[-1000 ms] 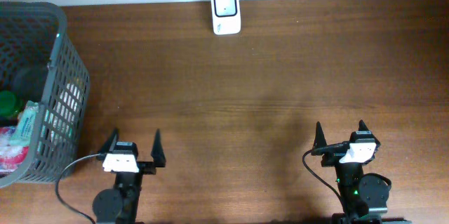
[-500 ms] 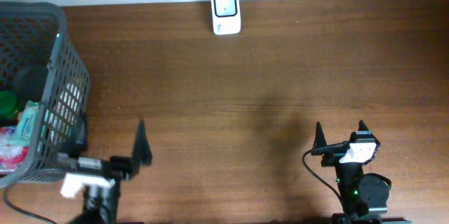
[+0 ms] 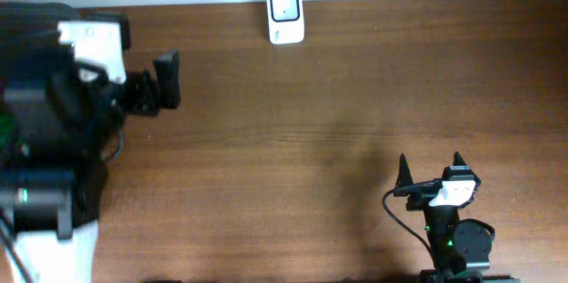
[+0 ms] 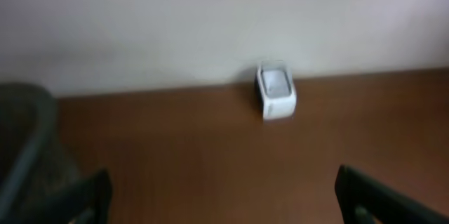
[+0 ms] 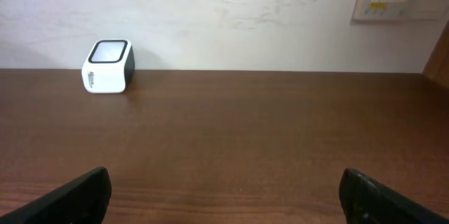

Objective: Scan the item barcode
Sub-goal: 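Reach the left gripper into the basket and grasp the green tissue pack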

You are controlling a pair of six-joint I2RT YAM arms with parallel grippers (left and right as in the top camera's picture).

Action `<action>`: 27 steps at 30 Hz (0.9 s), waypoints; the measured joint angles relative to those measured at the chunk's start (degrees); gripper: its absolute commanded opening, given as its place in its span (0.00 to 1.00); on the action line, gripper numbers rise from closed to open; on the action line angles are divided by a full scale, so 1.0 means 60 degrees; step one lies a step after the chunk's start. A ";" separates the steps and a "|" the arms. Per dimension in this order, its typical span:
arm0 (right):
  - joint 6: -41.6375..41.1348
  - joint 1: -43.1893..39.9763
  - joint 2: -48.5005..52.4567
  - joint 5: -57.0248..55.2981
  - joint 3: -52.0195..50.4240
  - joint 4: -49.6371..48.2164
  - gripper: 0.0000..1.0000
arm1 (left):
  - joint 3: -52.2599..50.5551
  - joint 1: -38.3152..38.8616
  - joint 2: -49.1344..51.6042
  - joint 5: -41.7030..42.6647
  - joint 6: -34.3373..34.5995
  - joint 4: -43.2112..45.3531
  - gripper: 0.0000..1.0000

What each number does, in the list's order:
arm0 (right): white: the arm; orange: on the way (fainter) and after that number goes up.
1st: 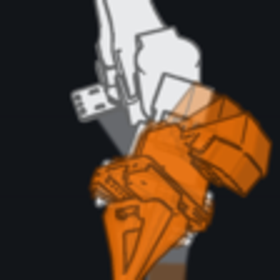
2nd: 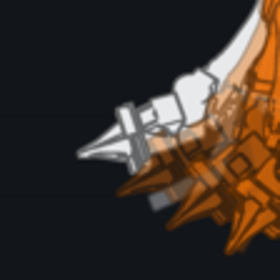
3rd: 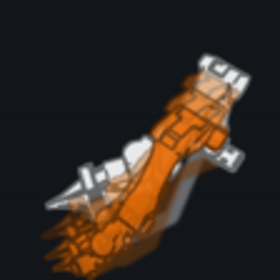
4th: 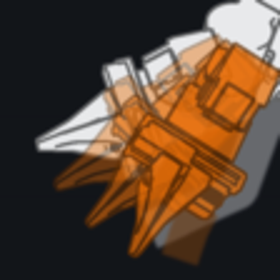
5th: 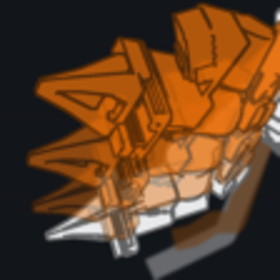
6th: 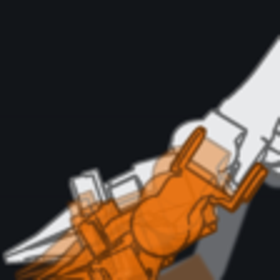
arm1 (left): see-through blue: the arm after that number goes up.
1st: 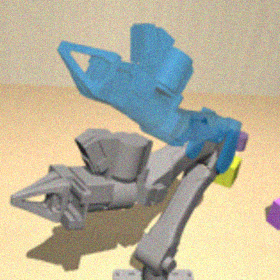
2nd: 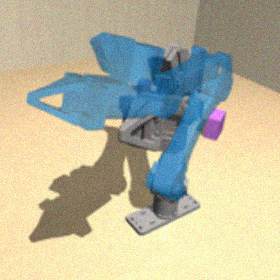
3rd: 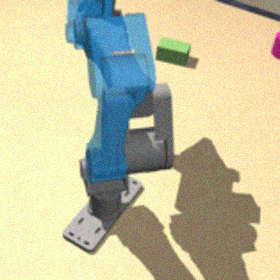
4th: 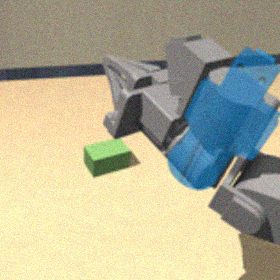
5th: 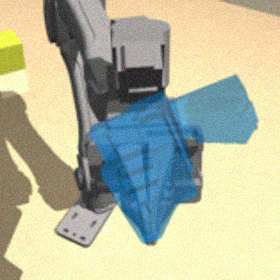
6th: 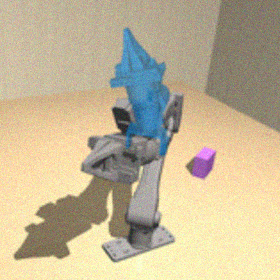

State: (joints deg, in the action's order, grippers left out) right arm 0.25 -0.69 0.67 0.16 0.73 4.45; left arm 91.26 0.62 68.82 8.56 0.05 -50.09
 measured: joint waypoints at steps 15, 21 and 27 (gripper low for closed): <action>0.0004 0.0000 -0.0004 -0.0004 0.0000 -0.0004 0.99 | 0.4433 -0.4346 0.3730 -0.1905 0.1228 -0.1891 0.99; 0.0007 0.0000 -0.0004 -0.0004 0.0000 -0.0004 0.99 | 0.4441 -0.5027 0.4207 -0.3763 0.0718 -0.2182 0.99; 0.0000 0.0000 -0.0004 0.0004 0.0000 0.0000 0.98 | 0.4448 -0.5508 0.6258 -0.3945 -0.0022 -0.3701 0.96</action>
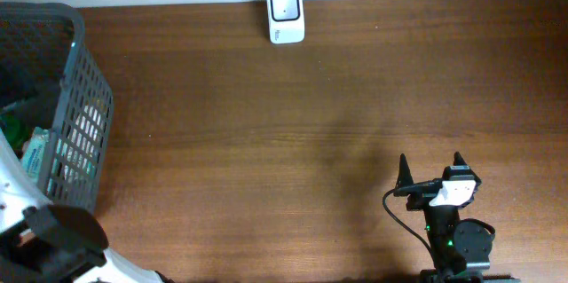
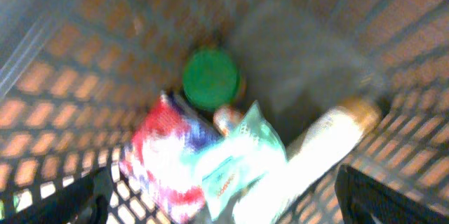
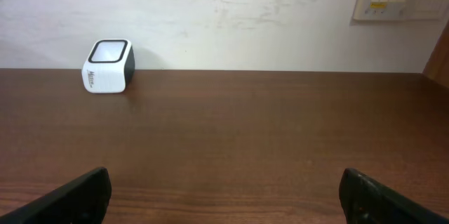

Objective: Scan the item barcode
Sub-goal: 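Reach the left gripper into the basket and grasp the green tissue pack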

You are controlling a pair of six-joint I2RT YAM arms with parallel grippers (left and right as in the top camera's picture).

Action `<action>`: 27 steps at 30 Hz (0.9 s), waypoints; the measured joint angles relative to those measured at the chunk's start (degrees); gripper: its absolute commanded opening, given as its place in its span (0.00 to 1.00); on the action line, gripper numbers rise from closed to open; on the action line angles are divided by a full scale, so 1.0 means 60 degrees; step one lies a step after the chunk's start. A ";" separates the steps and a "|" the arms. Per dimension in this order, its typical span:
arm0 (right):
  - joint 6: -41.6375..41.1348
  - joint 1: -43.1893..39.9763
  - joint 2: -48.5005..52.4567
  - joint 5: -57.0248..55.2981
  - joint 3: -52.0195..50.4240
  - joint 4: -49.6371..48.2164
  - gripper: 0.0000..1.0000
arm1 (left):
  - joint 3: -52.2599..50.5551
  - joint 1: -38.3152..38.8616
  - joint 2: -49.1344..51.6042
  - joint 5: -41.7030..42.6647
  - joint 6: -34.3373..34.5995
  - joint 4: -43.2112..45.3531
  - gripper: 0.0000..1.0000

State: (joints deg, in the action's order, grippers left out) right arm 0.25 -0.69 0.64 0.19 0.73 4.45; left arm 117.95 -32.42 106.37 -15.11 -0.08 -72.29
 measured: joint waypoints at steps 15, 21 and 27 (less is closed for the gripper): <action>0.0004 0.0000 0.0000 -0.0004 0.0000 -0.0004 0.99 | -0.0393 -0.0619 0.2976 0.0477 -0.0066 -0.1457 0.89; 0.0004 0.0000 0.0000 -0.0004 0.0000 -0.0004 0.99 | -0.1311 -0.0678 0.3067 0.0291 -0.0109 -0.0590 0.01; 0.0000 0.0000 0.0000 -0.0004 0.0000 0.0000 0.99 | -0.0699 -0.0685 0.3224 0.0506 -0.0131 -0.1526 0.00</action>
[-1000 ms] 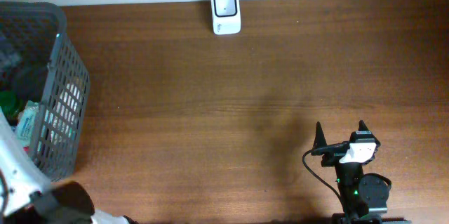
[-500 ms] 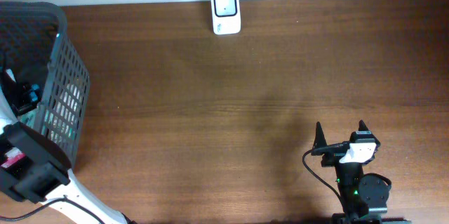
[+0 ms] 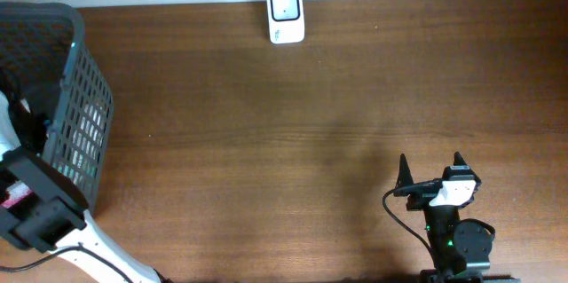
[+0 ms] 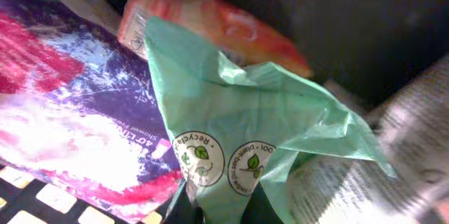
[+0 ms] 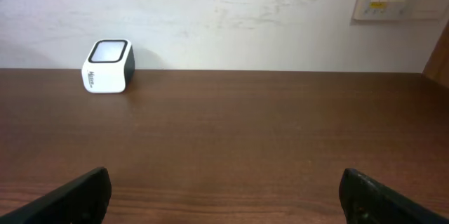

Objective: Scan the item barcode
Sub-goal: 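Reach the left gripper into the basket and grasp the green tissue pack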

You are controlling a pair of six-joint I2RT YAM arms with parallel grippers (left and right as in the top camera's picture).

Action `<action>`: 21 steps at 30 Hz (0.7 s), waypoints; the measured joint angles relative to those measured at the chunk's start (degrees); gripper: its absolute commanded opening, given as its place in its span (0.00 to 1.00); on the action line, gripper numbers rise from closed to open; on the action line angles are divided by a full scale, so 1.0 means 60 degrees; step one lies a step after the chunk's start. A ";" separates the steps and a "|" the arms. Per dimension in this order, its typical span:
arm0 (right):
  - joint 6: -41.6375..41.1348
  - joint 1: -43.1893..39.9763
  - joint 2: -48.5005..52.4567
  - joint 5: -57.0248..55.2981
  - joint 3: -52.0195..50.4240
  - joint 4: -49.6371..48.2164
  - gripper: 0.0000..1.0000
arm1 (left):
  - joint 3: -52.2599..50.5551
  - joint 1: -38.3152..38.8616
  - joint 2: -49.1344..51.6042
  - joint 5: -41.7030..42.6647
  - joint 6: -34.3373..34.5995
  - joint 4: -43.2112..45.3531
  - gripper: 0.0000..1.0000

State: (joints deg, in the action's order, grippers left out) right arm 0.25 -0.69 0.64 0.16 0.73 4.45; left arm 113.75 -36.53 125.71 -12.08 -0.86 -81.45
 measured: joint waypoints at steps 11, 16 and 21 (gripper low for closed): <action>0.0000 0.0000 -0.0011 -0.0025 0.0000 -0.0004 0.99 | 0.8888 -0.0015 0.0051 0.5890 0.0022 -0.2302 0.00; -0.0004 0.0000 -0.0011 -0.0025 0.0000 -0.0004 0.99 | 0.9409 -0.0015 0.0044 1.0342 0.0040 -0.2499 0.00; 0.0004 0.0000 -0.0011 -0.0025 0.0000 -0.0004 0.99 | 0.9409 0.0940 0.0047 1.1748 0.0040 -0.2539 0.00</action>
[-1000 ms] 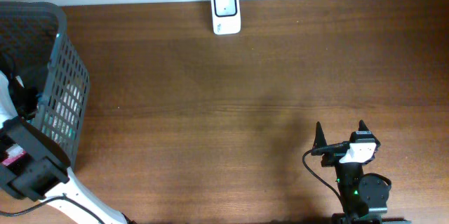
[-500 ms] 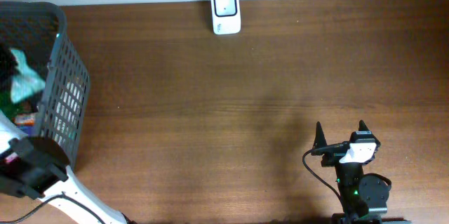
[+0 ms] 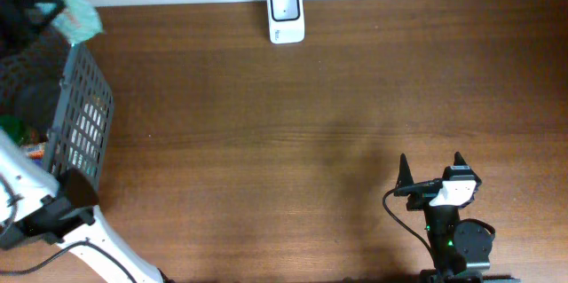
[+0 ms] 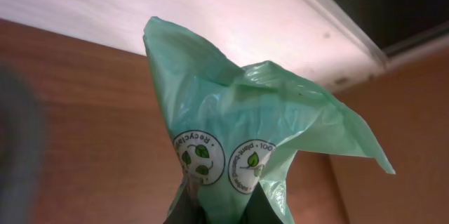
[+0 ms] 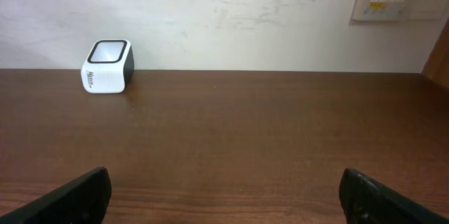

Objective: Scan the item barcode
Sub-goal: 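Reach the left gripper into the basket and grasp the green tissue pack, then carry the green tissue pack to the table centre and release it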

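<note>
A light green plastic packet [image 4: 238, 126] with round leaf logos hangs from my left gripper [image 4: 217, 206], which is shut on its lower end. From overhead the green packet [image 3: 62, 3] is high at the far left, above the grey basket [image 3: 75, 114]. The white barcode scanner [image 3: 285, 14] stands at the table's back edge, its window facing up; the right wrist view has the scanner [image 5: 108, 66] at the far left. My right gripper [image 5: 224, 192] rests open near the front right, with nothing between its fingers.
The grey mesh basket holds other goods, a green and an orange item showing at its left. A white wall [image 5: 224, 13] runs behind the table, with a wall panel at the upper right.
My left gripper, then shut on the green packet down among the goods in the basket, now holds it lifted out and above the basket's back corner. The right arm has not moved.
My left gripper stood open above the table's left, facing the scanner. Then it hung open over the basket's contents. After that it was shut on the green packet inside the basket, and now it holds the packet up clear of the basket. The right gripper stayed open throughout.
</note>
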You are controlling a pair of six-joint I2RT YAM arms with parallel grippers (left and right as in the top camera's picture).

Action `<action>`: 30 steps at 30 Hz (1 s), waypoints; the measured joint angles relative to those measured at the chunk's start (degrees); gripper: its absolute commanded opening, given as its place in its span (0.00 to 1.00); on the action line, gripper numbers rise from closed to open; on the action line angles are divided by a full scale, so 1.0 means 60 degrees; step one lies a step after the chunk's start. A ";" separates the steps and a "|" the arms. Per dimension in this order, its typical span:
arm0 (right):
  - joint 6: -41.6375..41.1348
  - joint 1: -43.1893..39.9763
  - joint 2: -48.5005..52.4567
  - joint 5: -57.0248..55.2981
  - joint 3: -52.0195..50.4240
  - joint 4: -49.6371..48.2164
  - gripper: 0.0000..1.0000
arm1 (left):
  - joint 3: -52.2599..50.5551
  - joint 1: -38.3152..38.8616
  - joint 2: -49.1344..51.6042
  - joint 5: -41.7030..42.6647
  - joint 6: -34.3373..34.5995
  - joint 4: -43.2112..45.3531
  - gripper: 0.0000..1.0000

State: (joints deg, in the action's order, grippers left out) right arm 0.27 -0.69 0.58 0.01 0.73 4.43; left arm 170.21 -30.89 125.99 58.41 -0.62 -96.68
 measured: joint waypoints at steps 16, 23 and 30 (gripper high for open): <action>-0.0004 0.0000 0.0004 0.0000 0.0000 0.0000 0.99 | -0.3891 0.6900 -0.0051 -0.7355 0.0750 0.0270 0.00; 0.0000 0.0000 0.0011 0.0000 0.0000 0.0004 0.99 | -0.9362 0.8513 0.0025 -0.7552 0.1985 0.5391 0.11; -0.0004 0.0000 0.0000 0.0000 0.0000 0.0000 0.99 | -1.0207 0.8845 0.0025 -0.8852 0.3810 0.6397 0.65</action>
State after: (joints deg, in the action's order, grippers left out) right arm 0.25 -0.69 0.58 0.01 0.73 4.43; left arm 108.97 22.17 126.15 5.30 22.24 -58.30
